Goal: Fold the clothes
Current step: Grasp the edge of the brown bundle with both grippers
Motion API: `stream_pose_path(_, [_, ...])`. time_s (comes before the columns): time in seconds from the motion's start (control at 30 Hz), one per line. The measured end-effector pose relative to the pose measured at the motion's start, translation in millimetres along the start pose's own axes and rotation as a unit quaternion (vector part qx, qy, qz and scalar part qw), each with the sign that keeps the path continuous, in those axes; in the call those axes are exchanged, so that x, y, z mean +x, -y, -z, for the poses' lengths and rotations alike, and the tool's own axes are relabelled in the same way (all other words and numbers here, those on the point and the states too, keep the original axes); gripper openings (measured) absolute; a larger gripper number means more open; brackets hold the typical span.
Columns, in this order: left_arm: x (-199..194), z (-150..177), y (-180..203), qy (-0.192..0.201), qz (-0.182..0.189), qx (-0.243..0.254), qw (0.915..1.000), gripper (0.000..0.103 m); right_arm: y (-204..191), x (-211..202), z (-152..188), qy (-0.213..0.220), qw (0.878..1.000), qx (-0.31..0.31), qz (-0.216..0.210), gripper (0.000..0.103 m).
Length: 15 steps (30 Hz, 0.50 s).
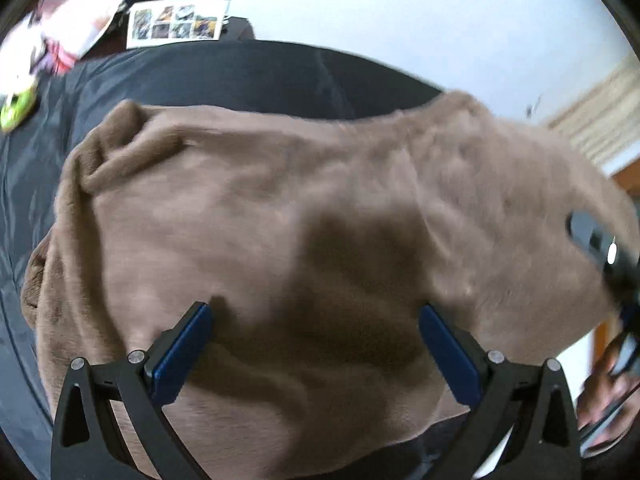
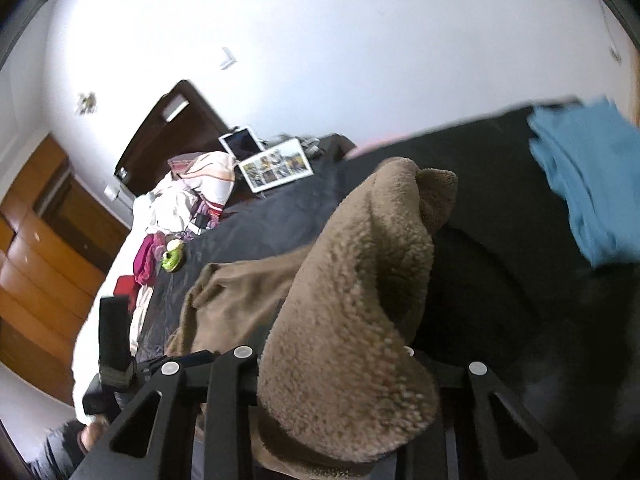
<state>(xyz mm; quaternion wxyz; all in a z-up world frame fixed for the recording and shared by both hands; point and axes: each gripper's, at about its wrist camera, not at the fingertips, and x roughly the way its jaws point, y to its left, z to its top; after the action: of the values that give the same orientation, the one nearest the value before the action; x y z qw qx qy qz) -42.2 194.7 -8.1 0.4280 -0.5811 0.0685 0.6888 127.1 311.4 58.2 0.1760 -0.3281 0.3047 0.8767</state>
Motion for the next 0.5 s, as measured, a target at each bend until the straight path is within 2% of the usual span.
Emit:
stream_pose_path(0.13, [-31.6,5.6,-35.9,0.026,0.019,-0.04,0.9987,0.103,-61.5,-2.8,-0.6,0.017,0.999,-0.046,-0.006,0.031])
stream_pose_path(0.27, [-61.6,18.3,-67.9,0.047,0.036,-0.075,0.9955,0.103,-123.7,7.1,14.7,0.01,0.995,-0.091,-0.037,0.03])
stream_pose_path(0.4, [-96.0,30.6,-115.9,0.062,0.063,-0.12,0.9889,0.103,-198.4,38.0,57.6,-0.016,0.981,-0.184,-0.058,0.03])
stream_pose_path(0.5, [-101.4,44.3,-152.9,0.062,0.078,-0.163,0.9816,0.103,-234.6,63.9,95.8,-0.035,0.966,-0.25,-0.062,0.029])
